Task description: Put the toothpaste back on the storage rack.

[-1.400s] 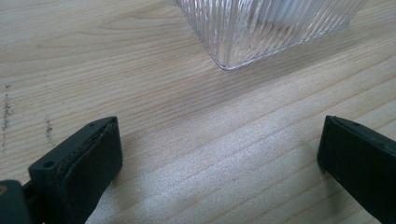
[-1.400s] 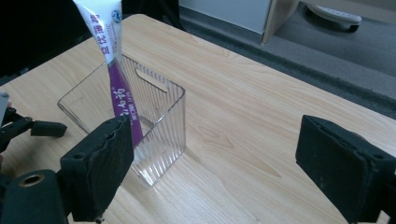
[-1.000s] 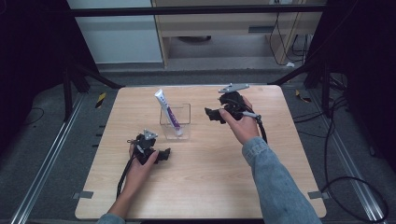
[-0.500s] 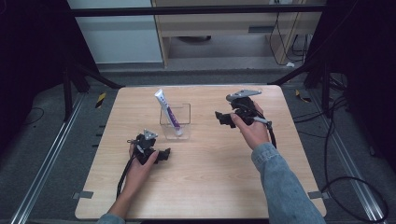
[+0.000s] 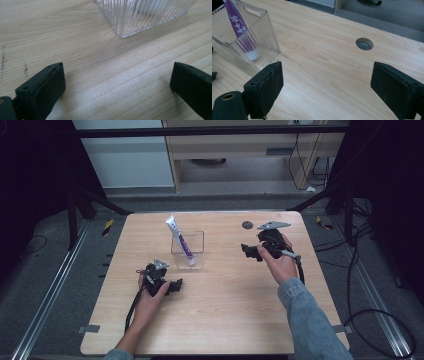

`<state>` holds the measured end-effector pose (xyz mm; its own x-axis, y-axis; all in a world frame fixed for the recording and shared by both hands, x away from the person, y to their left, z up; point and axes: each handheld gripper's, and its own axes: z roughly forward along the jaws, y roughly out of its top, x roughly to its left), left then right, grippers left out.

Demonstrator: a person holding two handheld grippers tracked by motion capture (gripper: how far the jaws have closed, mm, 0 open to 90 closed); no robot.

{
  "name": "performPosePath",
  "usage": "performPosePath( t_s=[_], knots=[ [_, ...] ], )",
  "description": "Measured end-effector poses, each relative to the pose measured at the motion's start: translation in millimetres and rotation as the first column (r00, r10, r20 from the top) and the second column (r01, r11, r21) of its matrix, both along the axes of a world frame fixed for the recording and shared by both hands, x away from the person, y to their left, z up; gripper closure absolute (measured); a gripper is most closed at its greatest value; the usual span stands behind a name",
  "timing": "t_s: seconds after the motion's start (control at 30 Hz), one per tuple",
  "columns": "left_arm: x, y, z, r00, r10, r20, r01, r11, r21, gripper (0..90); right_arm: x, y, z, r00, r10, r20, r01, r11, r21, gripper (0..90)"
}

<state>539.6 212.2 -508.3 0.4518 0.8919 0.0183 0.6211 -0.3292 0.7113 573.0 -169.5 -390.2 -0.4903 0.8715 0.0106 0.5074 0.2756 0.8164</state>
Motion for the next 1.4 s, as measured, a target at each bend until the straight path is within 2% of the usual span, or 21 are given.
performPosePath(
  t_s=[0.1,0.27,0.47,0.67,0.87,0.93,1.07,1.3,1.4],
  knots=[
    [0.0,0.0,0.0,1.0000,0.000,0.000,0.000,1.0000,0.000,0.0,-0.9,-6.5,-6.4,0.9998,-0.002,-0.021,0.002,1.0000,0.002,10.0],
    [0.1,-0.1,-0.1,1.0000,0.001,0.001,-0.001,1.0000,-0.001,0.0,4.6,-21.2,-22.4,0.9982,-0.032,-0.050,0.031,0.9992,-0.024,12.0],
    [0.0,-0.1,0.0,1.0000,0.000,0.000,0.000,1.0000,0.000,0.0,10.1,-29.5,-34.9,0.9967,-0.049,-0.065,0.046,0.9982,-0.039,12.9],
    [0.0,0.0,0.0,1.0000,0.000,0.000,0.000,1.0000,0.001,0.0,17.1,-37.7,-49.8,0.9956,-0.057,-0.074,0.050,0.9944,-0.093,13.3],
    [0.1,0.0,0.0,1.0000,0.000,0.000,0.000,1.0000,0.001,0.0,24.0,-43.3,-60.6,0.9937,-0.081,-0.077,0.075,0.9943,-0.075,14.2],
    [0.1,0.0,0.1,1.0000,-0.001,0.000,0.001,1.0000,0.001,0.0,26.1,-46.7,-68.7,0.9902,-0.103,-0.094,0.099,0.9939,-0.049,14.3],
    [0.1,0.0,0.0,1.0000,-0.001,0.000,0.001,1.0000,0.001,0.0,27.6,-49.6,-78.2,0.9871,-0.119,-0.107,0.114,0.9924,-0.045,14.2],
    [0.1,0.0,0.1,1.0000,-0.001,0.000,0.001,1.0000,0.001,0.0,29.8,-50.3,-86.4,0.9857,-0.122,-0.116,0.118,0.9922,-0.040,13.4],
    [0.1,0.0,0.0,1.0000,0.000,0.000,0.000,1.0000,0.001,0.0,31.7,-49.4,-89.0,0.9843,-0.134,-0.115,0.132,0.9910,-0.025,13.3]
  ],
)
